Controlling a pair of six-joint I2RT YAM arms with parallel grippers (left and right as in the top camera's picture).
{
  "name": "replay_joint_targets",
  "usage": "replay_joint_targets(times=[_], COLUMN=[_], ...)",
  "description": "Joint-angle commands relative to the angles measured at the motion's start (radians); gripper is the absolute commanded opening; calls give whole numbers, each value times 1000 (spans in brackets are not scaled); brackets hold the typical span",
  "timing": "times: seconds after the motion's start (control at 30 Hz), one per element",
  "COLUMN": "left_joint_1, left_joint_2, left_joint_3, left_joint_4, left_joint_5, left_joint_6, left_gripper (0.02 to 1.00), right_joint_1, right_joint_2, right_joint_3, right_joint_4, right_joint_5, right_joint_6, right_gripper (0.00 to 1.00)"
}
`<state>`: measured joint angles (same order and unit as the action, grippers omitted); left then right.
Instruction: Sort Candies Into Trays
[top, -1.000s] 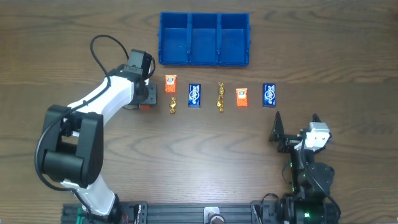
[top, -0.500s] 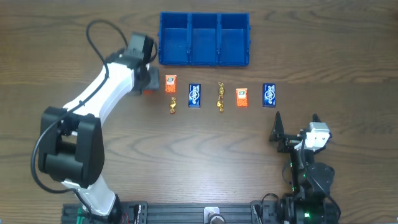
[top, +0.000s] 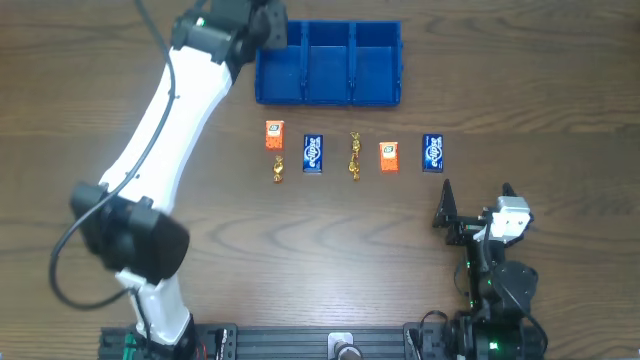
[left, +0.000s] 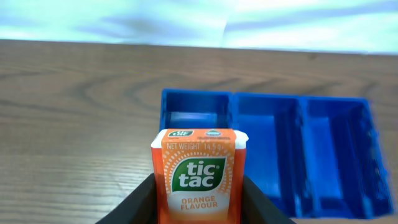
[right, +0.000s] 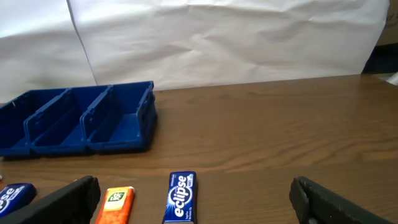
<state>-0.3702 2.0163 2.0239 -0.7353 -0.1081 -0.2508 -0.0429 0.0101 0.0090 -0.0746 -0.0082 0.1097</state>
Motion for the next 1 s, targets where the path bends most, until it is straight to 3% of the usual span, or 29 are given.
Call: replay_joint_targets(times=[0.03, 0.43, 0.57, 0.73, 0.8, 1.0], left_joint_1=[4, 5, 5, 6, 6, -9], left_joint_2=[181, 285, 285, 285, 284, 195], left_joint_3=[141, 156, 156, 156, 156, 156], left_joint_4=[-52, -60, -60, -62, -62, -154], left_joint_5=[-25, -6, -7, -6, -6, -6], left_joint_6=[19, 19, 19, 19, 18, -29], left_gripper=[290, 327, 476, 884, 930, 939], right_joint_1=[-3, -3, -3, -3, -3, -3], right_joint_2=[-7, -7, -7, -7, -7, -7], right_joint_3=[-1, -1, -1, -1, -1, -1], right_joint_4=[-9, -8, -9, -9, -8, -9], right_joint_5=[-5, -5, -5, -5, -5, -5], right_joint_6=[-10, -10, -10, -10, -10, -10], right_gripper=[998, 998, 998, 998, 998, 998])
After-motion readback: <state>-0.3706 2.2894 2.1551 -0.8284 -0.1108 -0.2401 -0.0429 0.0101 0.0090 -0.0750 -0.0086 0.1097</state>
